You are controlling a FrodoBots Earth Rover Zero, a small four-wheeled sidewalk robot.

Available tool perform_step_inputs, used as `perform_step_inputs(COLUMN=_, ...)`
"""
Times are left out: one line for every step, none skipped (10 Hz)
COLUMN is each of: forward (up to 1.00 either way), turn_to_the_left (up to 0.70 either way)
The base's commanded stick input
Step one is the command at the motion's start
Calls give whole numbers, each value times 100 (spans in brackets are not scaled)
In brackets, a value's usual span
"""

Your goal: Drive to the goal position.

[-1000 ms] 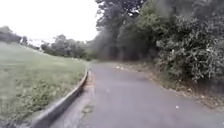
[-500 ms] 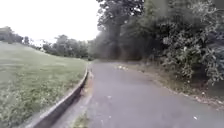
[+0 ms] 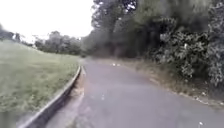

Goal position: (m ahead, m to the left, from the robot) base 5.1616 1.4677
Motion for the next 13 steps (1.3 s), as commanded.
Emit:
perform_step_inputs(forward=67, turn_to_the_left=0)
perform_step_inputs(forward=67, turn_to_the_left=0)
perform_step_inputs(forward=67, turn_to_the_left=0)
perform_step_inputs(forward=67, turn_to_the_left=0)
perform_step_inputs(forward=67, turn_to_the_left=0)
perform_step_inputs(forward=68, turn_to_the_left=0)
perform_step_inputs(forward=68, turn_to_the_left=1)
perform_step_inputs(forward=69, turn_to_the_left=1)
perform_step_inputs(forward=69, turn_to_the_left=2)
perform_step_inputs(forward=69, turn_to_the_left=2)
perform_step_inputs(forward=70, turn_to_the_left=2)
perform_step_inputs(forward=70, turn_to_the_left=3)
perform_step_inputs(forward=70, turn_to_the_left=3)
